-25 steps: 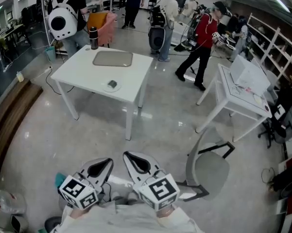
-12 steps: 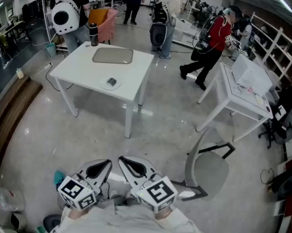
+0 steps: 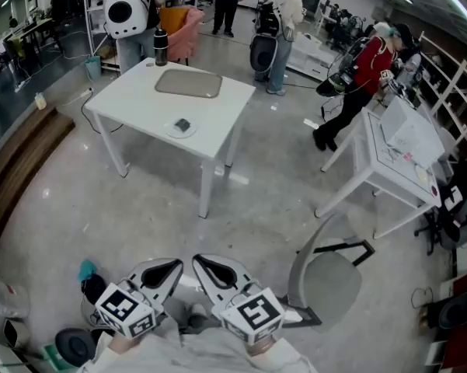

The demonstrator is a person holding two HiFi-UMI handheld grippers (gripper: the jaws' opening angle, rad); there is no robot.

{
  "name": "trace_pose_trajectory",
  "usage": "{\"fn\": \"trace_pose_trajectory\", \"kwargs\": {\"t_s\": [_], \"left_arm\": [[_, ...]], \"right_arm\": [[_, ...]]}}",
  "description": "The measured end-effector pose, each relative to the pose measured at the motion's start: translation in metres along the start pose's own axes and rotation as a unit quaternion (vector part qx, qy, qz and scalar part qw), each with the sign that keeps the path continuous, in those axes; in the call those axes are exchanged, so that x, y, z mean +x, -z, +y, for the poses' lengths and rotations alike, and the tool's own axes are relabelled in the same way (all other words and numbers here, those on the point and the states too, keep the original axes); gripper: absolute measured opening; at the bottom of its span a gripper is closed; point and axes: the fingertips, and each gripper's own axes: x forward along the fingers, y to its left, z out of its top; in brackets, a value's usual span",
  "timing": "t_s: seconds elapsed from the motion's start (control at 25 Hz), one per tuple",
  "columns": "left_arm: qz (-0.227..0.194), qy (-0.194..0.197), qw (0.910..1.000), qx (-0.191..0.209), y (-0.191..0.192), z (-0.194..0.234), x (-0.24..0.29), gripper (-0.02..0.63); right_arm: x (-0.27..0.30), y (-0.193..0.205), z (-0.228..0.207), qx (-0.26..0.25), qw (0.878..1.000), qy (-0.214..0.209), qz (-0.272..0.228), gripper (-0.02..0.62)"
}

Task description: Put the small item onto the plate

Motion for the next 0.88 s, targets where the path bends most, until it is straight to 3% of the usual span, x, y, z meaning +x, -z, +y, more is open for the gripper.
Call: {"fn": "trace_pose_trajectory", "kwargs": {"t_s": [0.2,0.44,0.68,0.88], "left_arm": [[0.013,-0.007,0.9997,-0.020,0.016,-0.004,0.006,0.011],[0.004,0.021,0.9994,-0.028,0.001,0.010,0.026,0.011],[0.013,0.033,0.9991,-0.021,-0.018,0.062,0.054,0.009],[0.000,0.020,0.9996,-0.020,-0.057,0.130,0.072,0.009]], "right_arm": [[-0.002,0.008,-0.011,0.017,1.000,0.001,-0.001,0.015],[0.014,0.005,-0.029,0.029,1.000,0.003,0.001,0.015],[0.063,-0.003,-0.063,0.040,0.999,0.006,0.002,0.015],[0.117,-0.035,-0.094,0.023,0.999,0.015,-0.018,0.015]]}}
